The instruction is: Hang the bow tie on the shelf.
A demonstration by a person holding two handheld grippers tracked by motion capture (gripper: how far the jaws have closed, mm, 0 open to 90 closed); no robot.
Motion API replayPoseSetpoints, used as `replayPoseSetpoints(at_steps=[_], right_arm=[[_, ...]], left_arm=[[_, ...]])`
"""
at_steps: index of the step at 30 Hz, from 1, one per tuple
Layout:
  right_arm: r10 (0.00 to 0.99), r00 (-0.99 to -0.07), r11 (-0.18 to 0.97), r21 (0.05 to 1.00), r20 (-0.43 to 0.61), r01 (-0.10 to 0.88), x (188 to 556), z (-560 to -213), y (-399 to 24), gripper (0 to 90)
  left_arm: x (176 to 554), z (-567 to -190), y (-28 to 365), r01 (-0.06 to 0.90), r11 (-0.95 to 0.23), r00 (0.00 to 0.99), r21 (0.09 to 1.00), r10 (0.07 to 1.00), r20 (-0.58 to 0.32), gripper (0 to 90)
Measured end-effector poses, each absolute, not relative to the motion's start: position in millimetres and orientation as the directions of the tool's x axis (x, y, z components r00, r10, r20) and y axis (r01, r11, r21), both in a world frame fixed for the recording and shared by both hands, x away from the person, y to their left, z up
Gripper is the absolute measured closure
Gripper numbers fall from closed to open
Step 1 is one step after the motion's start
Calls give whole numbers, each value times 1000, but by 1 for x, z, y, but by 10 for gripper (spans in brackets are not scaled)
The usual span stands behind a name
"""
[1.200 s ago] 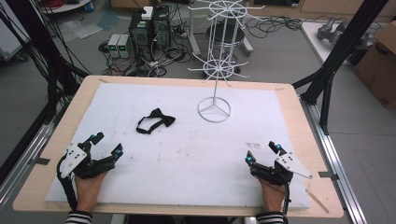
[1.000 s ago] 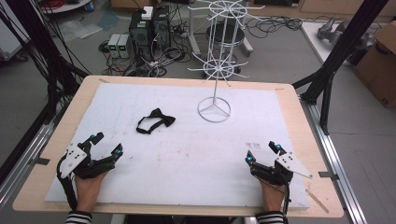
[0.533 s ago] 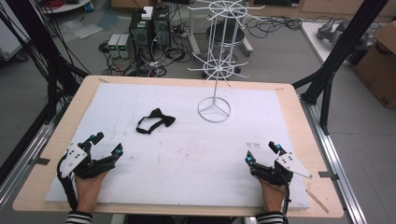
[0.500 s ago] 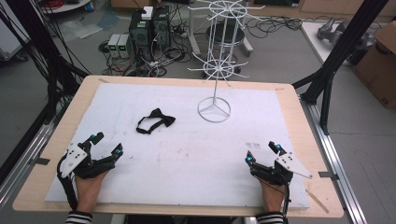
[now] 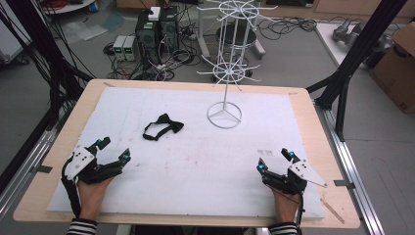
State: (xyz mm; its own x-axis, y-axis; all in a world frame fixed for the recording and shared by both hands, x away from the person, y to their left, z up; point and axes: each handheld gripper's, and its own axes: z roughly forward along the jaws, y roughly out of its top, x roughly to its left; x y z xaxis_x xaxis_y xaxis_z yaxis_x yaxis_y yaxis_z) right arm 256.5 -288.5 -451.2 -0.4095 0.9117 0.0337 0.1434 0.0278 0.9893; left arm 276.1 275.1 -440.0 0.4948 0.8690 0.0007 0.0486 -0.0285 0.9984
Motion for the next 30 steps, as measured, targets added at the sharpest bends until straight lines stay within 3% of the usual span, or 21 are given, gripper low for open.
replayPoseSetpoints(at_steps=[6, 17, 30], right_arm=[[911, -410, 27, 989, 36, 147, 257, -451, -288, 75], [912, -409, 30, 989, 32, 145, 258, -451, -289, 75], [911, -410, 20, 987, 47, 158, 257, -451, -289, 75]], left_arm=[[289, -417, 270, 123, -42, 565, 991, 824, -35, 193], [315, -387, 263, 251, -87, 598, 964, 797, -84, 196], [367, -377, 226, 409, -292, 661, 864, 748, -60, 213]])
